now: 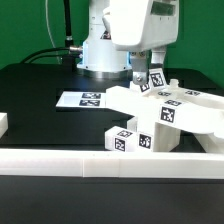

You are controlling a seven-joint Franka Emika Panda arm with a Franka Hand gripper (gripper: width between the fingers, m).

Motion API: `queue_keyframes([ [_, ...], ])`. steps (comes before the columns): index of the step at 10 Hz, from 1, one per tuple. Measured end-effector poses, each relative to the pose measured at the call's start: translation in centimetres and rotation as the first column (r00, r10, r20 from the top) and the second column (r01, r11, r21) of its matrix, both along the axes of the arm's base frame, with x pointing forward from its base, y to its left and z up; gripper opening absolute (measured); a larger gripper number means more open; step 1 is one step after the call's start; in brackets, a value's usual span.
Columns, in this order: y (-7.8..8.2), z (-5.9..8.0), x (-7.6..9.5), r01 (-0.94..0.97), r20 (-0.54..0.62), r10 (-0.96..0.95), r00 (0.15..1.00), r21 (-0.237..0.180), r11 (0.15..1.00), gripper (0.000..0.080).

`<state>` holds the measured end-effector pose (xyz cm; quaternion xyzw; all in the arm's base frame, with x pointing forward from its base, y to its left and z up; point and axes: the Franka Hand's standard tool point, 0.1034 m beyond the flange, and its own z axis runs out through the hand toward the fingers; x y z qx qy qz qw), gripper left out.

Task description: Assemble chair

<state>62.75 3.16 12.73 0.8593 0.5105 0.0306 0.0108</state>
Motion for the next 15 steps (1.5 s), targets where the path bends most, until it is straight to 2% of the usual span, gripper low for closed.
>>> queue_keyframes([
  [2,-0.17,0.18,0.72,0.139,-0.061,-0.139,0.988,0.003,0.99,0.0649],
  [7,-0.11,-0.12,0.71,0.167,-0.057,-0.167,0.984,0.002,0.986,0.0649],
  [8,0.24,-0.14,0.76,0.184,-0.059,-0.184,0.981,0.003,0.983,0.0537],
  [9,0.54,-0.23,0.72,0.188,-0.061,-0.187,0.98,0.005,0.982,0.0371],
  [10,0.58,-0.33,0.67,0.19,-0.06,-0.189,0.98,0.005,0.982,0.0371],
  [11,0.52,-0.33,0.72,0.191,-0.056,-0.19,0.98,0.006,0.982,0.0281],
  [15,0.31,-0.31,0.85,0.196,-0.05,-0.195,0.98,0.007,0.981,0.0281],
])
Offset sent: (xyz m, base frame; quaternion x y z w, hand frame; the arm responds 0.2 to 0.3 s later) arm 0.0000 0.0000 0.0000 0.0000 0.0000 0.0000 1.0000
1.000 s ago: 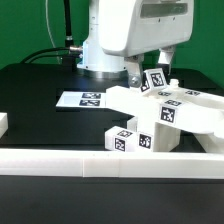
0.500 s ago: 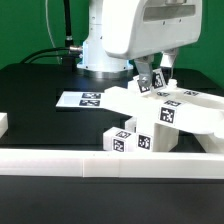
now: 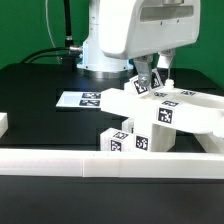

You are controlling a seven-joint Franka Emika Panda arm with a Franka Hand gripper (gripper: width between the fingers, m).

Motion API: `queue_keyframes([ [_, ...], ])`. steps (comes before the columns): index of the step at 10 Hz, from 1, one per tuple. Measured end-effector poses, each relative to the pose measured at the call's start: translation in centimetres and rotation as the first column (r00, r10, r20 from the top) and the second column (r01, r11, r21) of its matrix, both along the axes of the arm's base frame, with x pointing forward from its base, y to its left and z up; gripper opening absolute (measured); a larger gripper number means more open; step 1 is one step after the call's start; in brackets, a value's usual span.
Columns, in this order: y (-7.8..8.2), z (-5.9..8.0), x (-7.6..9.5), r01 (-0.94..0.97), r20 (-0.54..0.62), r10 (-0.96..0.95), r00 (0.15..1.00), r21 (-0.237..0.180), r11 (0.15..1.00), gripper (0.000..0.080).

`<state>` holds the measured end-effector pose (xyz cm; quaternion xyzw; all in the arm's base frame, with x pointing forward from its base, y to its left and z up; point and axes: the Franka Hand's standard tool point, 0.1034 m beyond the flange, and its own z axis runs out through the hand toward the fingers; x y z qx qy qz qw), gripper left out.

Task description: Assemble chair

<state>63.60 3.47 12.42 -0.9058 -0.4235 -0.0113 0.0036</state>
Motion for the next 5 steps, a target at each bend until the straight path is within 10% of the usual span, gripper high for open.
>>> queue_keyframes([
  [5,-0.06,0.08,0.92,-0.03,0.095,0.031,0.995,-0.007,1.0,0.0281],
])
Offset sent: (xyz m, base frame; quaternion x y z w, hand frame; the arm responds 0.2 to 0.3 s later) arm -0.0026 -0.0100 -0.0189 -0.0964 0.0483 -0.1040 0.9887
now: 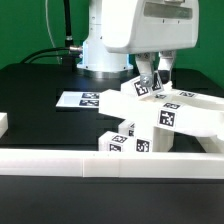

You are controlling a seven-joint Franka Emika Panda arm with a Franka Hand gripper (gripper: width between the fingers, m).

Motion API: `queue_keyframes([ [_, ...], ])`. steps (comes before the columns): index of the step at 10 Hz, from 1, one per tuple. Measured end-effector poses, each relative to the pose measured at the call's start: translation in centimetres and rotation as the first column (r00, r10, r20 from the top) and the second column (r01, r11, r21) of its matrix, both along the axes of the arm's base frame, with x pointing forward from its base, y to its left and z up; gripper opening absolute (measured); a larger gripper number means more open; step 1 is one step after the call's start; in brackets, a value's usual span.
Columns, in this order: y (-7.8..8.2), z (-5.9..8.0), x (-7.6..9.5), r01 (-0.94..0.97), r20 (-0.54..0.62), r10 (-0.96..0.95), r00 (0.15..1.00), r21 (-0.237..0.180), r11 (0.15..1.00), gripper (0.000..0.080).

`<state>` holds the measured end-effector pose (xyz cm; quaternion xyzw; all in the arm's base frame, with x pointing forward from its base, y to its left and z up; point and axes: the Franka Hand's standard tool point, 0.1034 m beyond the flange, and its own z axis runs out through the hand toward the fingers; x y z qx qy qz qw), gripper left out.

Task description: Assemble chair

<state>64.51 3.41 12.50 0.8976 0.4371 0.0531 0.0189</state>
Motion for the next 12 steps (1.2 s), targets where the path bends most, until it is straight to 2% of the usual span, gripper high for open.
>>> queue_keyframes([
  [3,-0.02,0.01,0.04,0.003,0.001,-0.003,1.0,0.0,1.0,0.0281],
  [8,0.65,0.34,0.03,0.148,-0.037,-0.148,0.988,0.005,0.989,0.0281],
  [12,0.28,0.2,0.01,0.153,-0.039,-0.152,0.988,0.004,0.988,0.0286],
])
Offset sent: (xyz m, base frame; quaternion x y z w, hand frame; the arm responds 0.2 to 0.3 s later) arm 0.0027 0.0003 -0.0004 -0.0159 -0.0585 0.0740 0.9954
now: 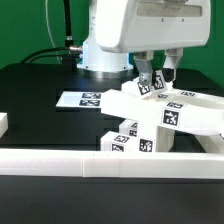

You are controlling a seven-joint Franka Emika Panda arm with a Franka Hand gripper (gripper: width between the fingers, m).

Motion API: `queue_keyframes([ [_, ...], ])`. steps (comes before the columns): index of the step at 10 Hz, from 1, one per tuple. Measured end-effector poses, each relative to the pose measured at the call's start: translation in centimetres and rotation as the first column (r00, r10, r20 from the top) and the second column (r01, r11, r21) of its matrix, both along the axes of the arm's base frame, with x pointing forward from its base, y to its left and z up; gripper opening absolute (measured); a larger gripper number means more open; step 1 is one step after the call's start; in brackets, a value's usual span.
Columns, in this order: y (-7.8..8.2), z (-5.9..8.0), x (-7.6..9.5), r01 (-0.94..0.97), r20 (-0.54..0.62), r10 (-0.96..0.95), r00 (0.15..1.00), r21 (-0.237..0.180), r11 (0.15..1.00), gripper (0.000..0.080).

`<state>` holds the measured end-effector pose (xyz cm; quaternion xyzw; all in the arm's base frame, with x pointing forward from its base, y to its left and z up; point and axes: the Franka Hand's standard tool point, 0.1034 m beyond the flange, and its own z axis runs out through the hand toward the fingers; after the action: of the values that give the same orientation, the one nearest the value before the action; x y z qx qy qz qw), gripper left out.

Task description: Assemble chair

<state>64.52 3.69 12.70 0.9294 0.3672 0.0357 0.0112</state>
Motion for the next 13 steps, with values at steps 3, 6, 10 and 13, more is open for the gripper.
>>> queue_keyframes([
  [3,-0.1,0.0,0.0,0.001,0.0,-0.001,1.0,0.0,1.0,0.0624],
  [6,-0.2,0.8,0.2,-0.006,0.01,0.006,1.0,0.004,1.0,0.0647],
  [10,-1.2,1.0,-0.7,0.009,0.031,-0.01,0.999,0.038,0.999,0.0649],
  [13,-0.4,0.5,-1.0,0.029,0.022,-0.03,0.999,0.045,0.999,0.0649],
])
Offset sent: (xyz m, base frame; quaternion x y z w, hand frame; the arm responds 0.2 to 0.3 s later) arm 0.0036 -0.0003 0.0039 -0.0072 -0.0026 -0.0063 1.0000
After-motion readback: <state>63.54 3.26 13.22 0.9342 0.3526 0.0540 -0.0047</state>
